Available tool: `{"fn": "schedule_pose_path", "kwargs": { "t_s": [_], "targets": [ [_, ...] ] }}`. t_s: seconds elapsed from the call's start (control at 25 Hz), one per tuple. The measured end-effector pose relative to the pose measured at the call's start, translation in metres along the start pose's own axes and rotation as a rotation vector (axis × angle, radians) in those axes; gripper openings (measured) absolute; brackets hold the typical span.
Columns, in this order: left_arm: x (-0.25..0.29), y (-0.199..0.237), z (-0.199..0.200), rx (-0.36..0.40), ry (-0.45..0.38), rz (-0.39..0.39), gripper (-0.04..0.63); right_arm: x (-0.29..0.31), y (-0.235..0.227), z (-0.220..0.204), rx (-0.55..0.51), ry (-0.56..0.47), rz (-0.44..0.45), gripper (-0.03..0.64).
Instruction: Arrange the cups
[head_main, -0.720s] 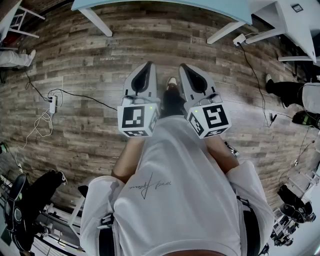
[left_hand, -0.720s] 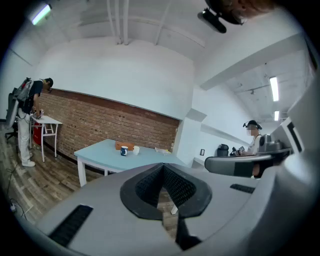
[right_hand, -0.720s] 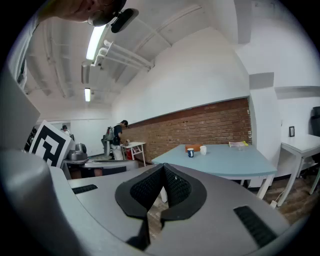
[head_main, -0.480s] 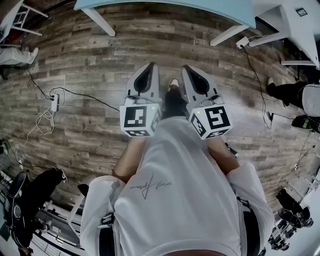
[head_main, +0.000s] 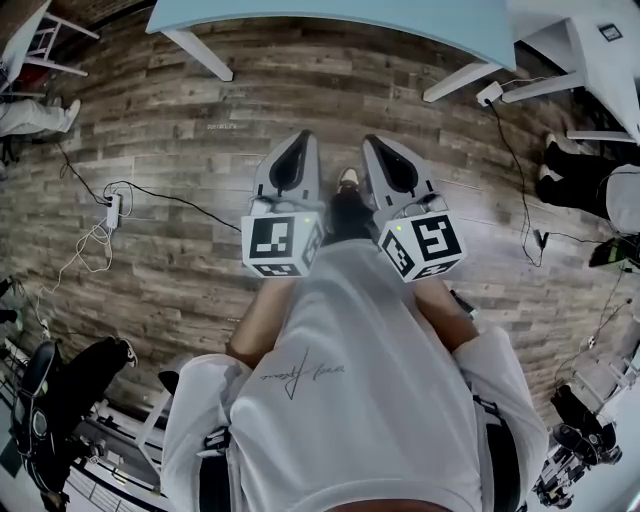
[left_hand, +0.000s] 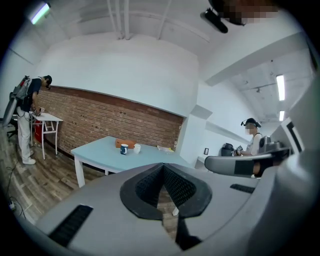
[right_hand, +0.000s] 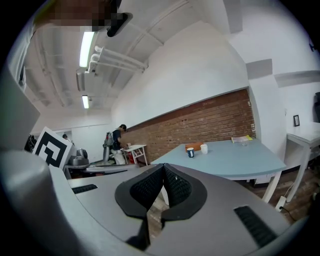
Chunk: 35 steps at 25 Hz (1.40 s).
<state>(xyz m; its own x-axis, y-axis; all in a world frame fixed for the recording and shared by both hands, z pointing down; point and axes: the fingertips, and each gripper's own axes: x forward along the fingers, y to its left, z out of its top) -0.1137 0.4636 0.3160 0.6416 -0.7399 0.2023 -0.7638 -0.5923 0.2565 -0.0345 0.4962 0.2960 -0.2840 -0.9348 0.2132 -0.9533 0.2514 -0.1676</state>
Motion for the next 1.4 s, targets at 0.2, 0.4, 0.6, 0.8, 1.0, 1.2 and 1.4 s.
{"fn": "schedule_pose_path", "kwargs": {
  "t_s": [0.2, 0.4, 0.6, 0.8, 1.0, 1.2, 1.4],
  "targets": [
    [0.027, -0.001, 0.005, -0.008, 0.004, 0.009, 0.009, 0.016, -0.026, 0.007, 0.004, 0.004, 0.000, 0.020],
    [0.054, -0.003, 0.014, -0.005, 0.001, 0.010, 0.009, 0.033, -0.045, 0.016, 0.006, -0.005, 0.016, 0.020],
    [0.081, -0.010, 0.019, -0.004, 0.002, 0.000, 0.008, 0.049, -0.063, 0.022, 0.008, -0.007, 0.043, 0.020],
    [0.106, -0.010, 0.026, -0.001, -0.009, 0.003, 0.008, 0.067, -0.077, 0.030, -0.003, -0.016, 0.072, 0.020],
    [0.127, -0.016, 0.036, 0.009, -0.030, 0.011, 0.009, 0.076, -0.093, 0.037, -0.010, -0.019, 0.096, 0.020],
    [0.141, -0.023, 0.040, 0.016, -0.038, 0.015, 0.009, 0.081, -0.102, 0.043, -0.010, -0.028, 0.121, 0.020],
    [0.150, -0.025, 0.039, 0.005, -0.027, 0.033, 0.009, 0.085, -0.108, 0.047, -0.005, -0.034, 0.131, 0.020]
  ]
}}
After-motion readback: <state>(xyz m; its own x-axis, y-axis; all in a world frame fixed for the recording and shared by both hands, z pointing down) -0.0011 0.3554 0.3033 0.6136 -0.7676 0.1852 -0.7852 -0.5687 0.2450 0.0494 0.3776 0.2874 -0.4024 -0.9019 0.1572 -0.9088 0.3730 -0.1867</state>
